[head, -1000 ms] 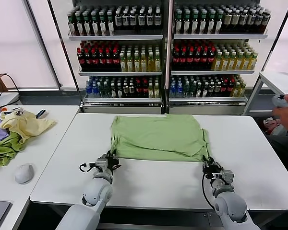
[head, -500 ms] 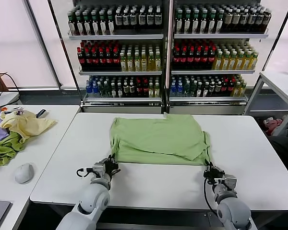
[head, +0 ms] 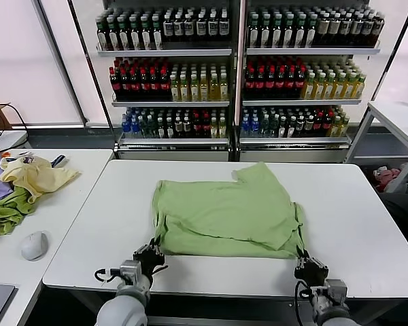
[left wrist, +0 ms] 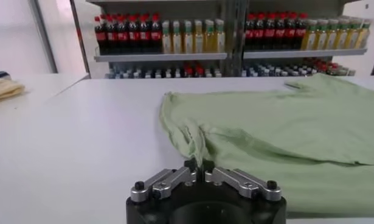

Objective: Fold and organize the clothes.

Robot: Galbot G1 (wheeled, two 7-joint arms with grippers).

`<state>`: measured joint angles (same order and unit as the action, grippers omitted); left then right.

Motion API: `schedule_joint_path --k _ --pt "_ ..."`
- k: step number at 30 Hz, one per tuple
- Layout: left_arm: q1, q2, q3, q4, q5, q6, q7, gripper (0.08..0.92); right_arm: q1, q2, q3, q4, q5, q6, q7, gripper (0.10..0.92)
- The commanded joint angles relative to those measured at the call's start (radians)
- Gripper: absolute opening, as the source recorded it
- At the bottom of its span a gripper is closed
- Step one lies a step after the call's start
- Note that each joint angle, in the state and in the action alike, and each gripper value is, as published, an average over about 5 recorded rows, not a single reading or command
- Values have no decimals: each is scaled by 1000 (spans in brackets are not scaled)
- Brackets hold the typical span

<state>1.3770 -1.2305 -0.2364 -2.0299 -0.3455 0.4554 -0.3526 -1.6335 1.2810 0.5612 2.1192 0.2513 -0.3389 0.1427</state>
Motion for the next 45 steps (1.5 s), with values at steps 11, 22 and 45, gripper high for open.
schedule_joint_path --k 11,22,45 --pt "115 44 -82 -153 75 -22 -9 390 -29 -26 54 160 -78 99 -7 475" --pt "-254 105 27 123 -38 -55 -39 711 473 -46 -54 -187 49 -15 10 788" --pt "-830 -55 245 835 -128 -22 -56 823 1030 28 -232 -872 64 -117 10 823"
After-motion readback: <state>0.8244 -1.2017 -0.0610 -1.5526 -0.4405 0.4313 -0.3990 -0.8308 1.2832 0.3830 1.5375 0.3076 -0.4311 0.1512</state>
